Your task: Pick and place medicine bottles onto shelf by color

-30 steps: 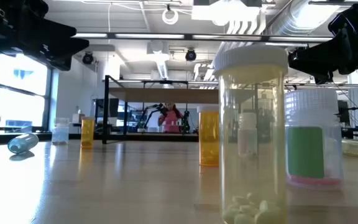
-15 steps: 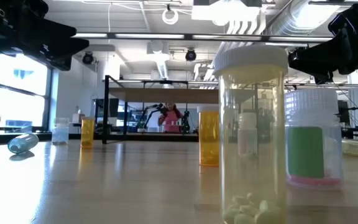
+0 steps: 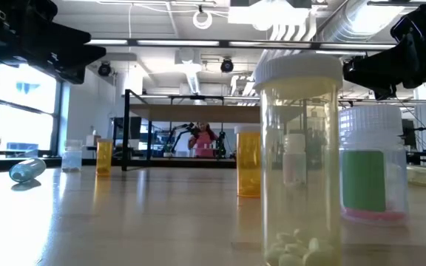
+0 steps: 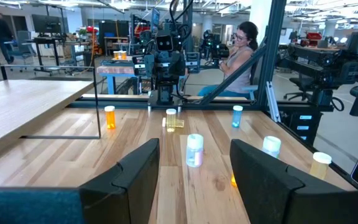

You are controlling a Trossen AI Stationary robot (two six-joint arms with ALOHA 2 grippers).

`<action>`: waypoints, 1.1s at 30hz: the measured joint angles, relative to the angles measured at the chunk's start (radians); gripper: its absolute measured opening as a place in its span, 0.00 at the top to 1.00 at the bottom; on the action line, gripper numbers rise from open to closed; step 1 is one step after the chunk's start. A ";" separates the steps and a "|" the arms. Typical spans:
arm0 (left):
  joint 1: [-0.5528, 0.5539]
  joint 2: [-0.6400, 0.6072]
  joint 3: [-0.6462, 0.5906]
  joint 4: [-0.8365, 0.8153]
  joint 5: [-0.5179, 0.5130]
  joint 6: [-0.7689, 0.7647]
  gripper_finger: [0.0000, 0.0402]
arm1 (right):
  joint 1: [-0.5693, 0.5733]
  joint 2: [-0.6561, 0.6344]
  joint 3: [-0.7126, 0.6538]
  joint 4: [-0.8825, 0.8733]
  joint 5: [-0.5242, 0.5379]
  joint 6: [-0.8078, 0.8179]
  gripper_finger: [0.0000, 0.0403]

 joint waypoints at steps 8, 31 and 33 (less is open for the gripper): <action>0.000 0.000 0.000 0.000 0.000 0.000 0.54 | 0.000 0.000 0.000 0.000 0.000 0.000 0.57; 0.000 0.000 0.000 0.000 -0.001 -0.027 0.54 | 0.000 0.000 0.000 0.001 0.000 -0.009 0.57; 0.000 0.000 0.000 0.000 -0.008 -0.029 0.54 | 0.000 0.000 0.000 0.006 0.000 -0.020 0.57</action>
